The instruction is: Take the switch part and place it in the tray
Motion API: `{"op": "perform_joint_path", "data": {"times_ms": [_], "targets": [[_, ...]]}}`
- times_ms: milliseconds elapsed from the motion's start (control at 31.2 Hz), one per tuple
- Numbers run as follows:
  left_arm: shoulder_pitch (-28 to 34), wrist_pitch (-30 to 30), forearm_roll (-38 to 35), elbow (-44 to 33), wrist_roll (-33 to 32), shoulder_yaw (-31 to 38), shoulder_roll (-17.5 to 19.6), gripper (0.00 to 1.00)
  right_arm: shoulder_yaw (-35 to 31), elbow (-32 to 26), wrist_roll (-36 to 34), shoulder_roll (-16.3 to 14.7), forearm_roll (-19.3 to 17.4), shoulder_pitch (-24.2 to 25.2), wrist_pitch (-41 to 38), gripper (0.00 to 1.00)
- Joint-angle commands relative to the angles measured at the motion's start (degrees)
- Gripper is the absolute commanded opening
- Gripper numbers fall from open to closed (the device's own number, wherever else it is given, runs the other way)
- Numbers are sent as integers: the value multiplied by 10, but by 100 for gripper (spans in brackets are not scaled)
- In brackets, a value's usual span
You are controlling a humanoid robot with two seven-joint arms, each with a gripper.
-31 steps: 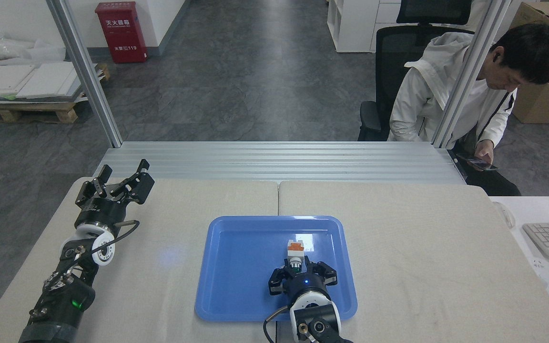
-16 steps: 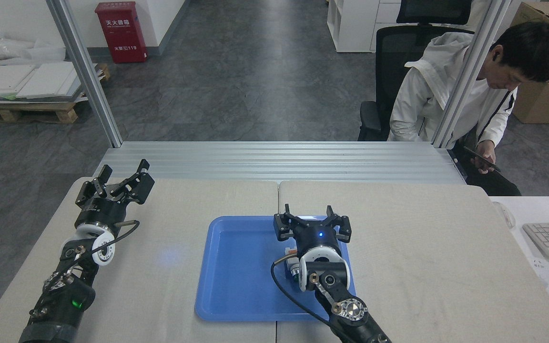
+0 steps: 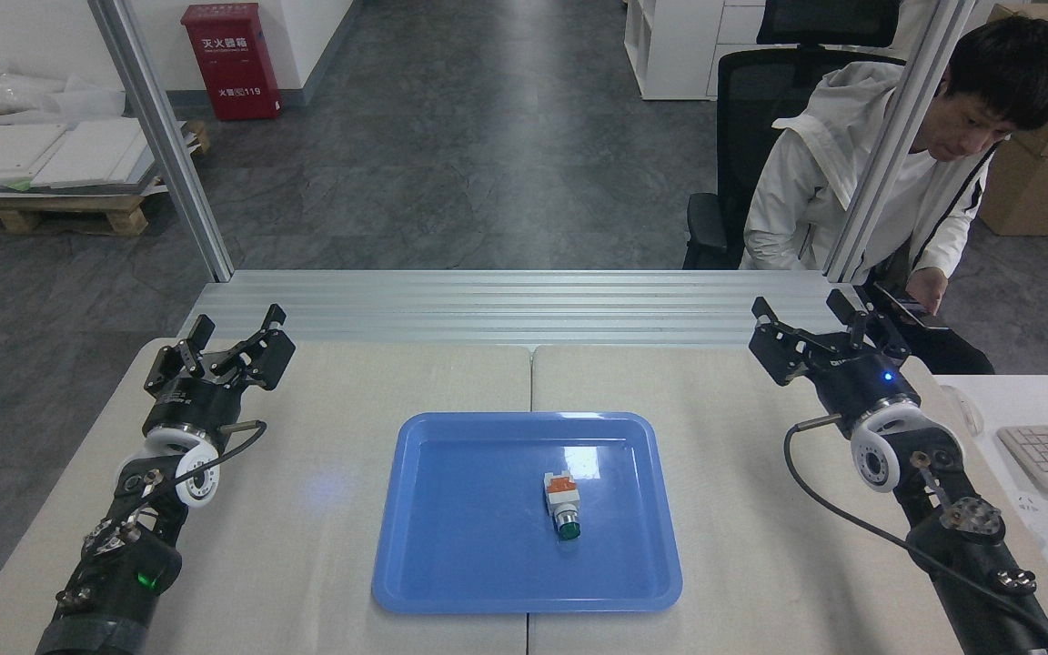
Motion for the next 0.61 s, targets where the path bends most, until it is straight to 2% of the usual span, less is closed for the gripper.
{"op": "perform_joint_path", "data": {"times_ms": [0, 128, 224, 416, 576], "targets": [[0, 1, 0, 0, 0, 0, 0, 100, -12, 1, 1, -23, -31, 35, -34, 98], [0, 1, 0, 0, 0, 0, -1, 100, -2, -1, 26, -2, -29, 38, 26, 98], [0, 1, 0, 0, 0, 0, 0, 100, 7, -9, 55, -3, -22, 35, 53, 98], [0, 1, 0, 0, 0, 0, -1, 100, 6, -16, 49, -10, -23, 31, 50, 99], [0, 1, 0, 0, 0, 0, -1, 100, -12, -25, 7, -3, -28, 31, 17, 99]]}}
